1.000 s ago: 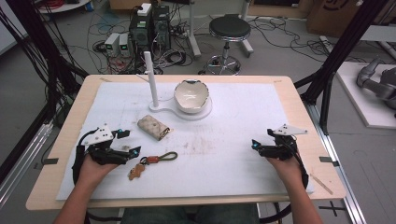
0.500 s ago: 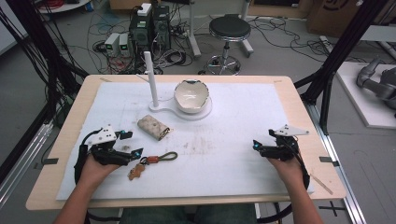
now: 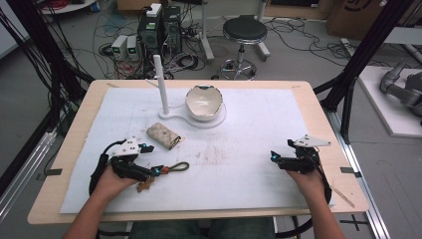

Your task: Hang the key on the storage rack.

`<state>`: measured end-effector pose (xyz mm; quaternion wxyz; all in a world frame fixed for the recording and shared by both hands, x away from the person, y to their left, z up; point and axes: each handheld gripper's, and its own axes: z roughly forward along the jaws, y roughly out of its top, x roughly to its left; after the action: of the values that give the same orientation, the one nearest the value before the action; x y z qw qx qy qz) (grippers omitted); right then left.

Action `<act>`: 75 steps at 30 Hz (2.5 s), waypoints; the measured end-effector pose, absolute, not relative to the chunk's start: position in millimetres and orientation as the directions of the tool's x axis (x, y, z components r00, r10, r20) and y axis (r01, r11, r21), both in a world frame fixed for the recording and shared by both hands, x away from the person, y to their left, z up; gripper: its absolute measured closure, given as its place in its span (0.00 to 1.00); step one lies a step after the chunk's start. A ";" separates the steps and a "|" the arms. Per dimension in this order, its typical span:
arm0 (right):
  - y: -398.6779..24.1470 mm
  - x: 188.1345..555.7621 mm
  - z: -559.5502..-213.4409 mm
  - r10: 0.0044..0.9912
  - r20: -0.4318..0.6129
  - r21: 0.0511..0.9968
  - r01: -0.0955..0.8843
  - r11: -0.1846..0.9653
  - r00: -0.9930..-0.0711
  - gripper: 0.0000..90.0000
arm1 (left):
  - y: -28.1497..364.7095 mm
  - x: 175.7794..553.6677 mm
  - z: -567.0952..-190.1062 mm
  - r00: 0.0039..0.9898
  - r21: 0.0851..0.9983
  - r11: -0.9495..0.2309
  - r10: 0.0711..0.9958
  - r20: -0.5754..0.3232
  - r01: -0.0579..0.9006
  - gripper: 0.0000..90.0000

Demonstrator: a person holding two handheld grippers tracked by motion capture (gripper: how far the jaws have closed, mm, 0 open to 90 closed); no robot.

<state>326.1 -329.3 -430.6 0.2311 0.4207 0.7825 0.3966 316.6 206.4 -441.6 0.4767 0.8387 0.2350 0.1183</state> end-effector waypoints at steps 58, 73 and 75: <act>-324.6 326.3 -432.4 0.833 -0.002 0.814 0.482 0.323 -0.554 0.20 | 199.7 302.3 -370.9 0.839 0.892 -0.429 0.531 0.122 0.142 0.76; -324.8 328.3 -431.6 0.838 0.002 0.816 0.485 0.314 -0.546 0.20 | 216.8 328.2 -314.7 0.729 0.933 -0.340 0.668 0.153 0.115 0.76; -324.5 328.4 -431.6 0.838 0.001 0.814 0.486 0.316 -0.546 0.20 | 218.8 332.8 -310.5 0.710 0.939 -0.322 0.689 0.146 0.119 0.76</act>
<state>328.4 -324.5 -431.6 0.2179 0.4236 0.7815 0.4030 332.8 218.8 -310.5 0.5188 0.7654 0.2640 0.2745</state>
